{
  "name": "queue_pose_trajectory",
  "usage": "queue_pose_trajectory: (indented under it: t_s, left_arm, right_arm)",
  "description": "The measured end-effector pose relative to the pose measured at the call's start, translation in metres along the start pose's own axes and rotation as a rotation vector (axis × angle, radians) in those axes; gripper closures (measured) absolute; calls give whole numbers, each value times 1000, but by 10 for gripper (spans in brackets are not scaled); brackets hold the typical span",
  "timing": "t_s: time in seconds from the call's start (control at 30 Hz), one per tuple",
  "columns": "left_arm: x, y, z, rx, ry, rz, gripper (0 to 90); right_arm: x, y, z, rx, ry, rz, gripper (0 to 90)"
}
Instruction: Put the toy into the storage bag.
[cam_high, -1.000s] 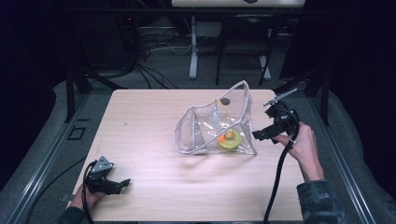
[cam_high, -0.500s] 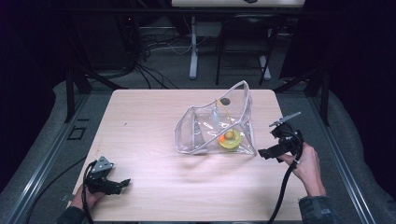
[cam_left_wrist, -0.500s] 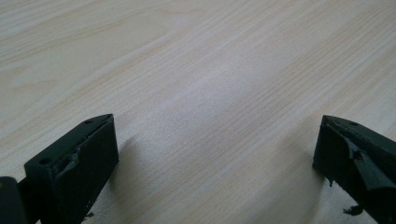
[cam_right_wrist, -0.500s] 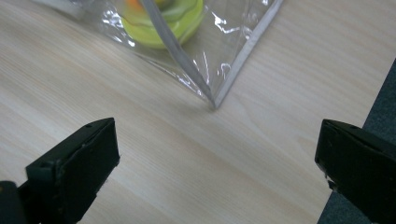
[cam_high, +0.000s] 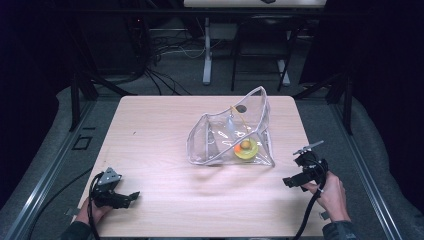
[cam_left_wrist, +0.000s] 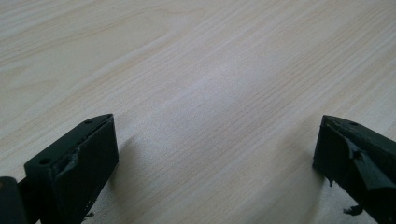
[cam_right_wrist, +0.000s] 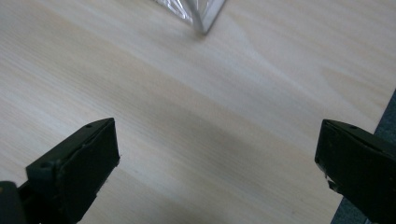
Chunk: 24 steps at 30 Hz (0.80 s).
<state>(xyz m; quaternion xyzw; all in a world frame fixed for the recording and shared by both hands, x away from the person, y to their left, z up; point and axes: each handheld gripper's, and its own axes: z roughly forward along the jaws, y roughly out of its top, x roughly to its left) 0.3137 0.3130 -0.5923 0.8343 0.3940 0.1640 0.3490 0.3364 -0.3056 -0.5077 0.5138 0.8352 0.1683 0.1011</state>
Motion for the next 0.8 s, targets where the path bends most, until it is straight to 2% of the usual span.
queue_pose_trajectory:
  t_s: [0.23, 0.27, 0.37, 0.53, 0.57, 0.6, 0.8]
  left_arm:
    - [0, 0, 0, 0, 0, -2, 0]
    - [0, 0, 0, 0, 0, -3, 0]
    - [0, 0, 0, 0, 0, -1, 0]
    - [0, 0, 0, -1, 0, -2, 0]
    - [0, 0, 0, -1, 0, -3, 0]
    - [0, 0, 0, -1, 0, -3, 0]
    - [0, 0, 0, 0, -1, -1, 0]
  right_arm:
    - [-3, -18, 16, 23, 0, 24, 0]
    - [-4, -19, 16, 32, -11, 11, 0]
    - [-2, -22, 19, 22, -5, 26, 0]
    - [1, -23, 17, 33, 5, 8, 0]
    - [1, -23, 17, 34, -10, 8, 0]
    - [2, -24, 17, 22, 0, 18, 0]
    - [0, -25, 16, 46, 9, 1, 3]
